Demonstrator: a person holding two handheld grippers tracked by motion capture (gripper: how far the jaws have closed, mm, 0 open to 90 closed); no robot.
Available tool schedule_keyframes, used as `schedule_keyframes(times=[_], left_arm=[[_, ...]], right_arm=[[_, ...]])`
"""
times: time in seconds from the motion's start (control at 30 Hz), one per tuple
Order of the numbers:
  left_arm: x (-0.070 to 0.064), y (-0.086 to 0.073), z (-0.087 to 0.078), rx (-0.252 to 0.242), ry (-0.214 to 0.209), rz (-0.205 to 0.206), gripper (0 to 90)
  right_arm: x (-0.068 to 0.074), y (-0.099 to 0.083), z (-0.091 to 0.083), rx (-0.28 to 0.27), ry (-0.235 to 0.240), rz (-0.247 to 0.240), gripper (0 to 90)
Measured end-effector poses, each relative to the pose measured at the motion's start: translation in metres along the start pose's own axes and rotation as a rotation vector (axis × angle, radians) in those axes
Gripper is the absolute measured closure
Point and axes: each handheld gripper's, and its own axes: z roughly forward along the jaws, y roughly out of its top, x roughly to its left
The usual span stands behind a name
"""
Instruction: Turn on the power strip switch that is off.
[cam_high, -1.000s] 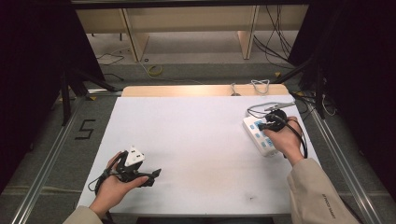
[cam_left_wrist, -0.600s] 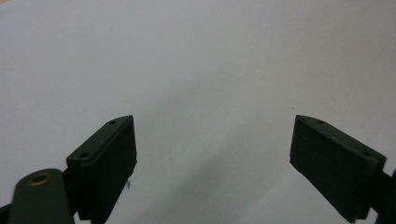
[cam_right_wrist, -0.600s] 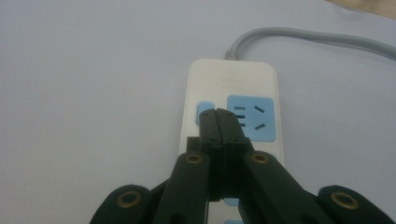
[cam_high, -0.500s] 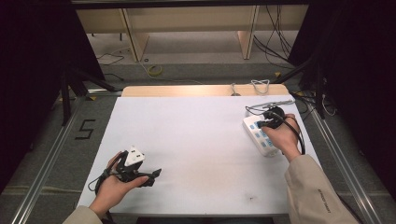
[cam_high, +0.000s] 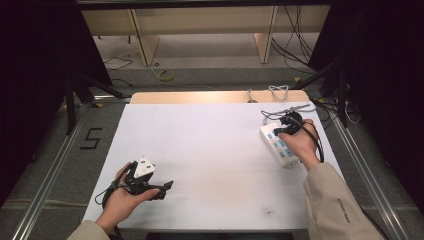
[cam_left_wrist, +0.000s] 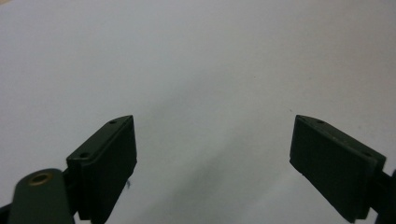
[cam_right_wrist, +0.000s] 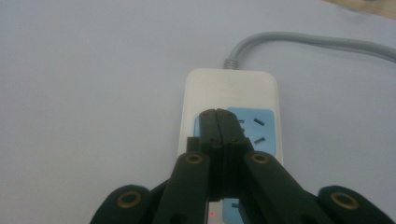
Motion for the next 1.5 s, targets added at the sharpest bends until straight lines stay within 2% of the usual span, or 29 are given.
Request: schedule_keyframes(times=[0.4,0.63,0.83,1.1,1.5], left_arm=[[0.000,-0.001,-0.001,-0.003,-0.002,-0.004,14.4],[0.000,0.000,0.000,0.005,-0.002,0.004,14.3],[0.000,0.000,0.000,0.006,-0.002,0.001,14.4],[0.000,0.000,0.001,0.006,-0.004,0.001,14.4],[0.001,0.000,0.001,0.010,-0.004,0.001,14.4]], right_arm=[[-0.001,0.003,0.009,0.023,-0.010,0.004,90.0],[0.004,0.010,0.015,0.032,-0.012,-0.025,90.0],[0.004,0.012,0.019,0.032,-0.009,-0.024,90.0],[0.002,0.012,0.024,0.060,0.003,-0.015,90.0],[0.006,0.014,0.029,0.100,-0.007,-0.042,90.0]])
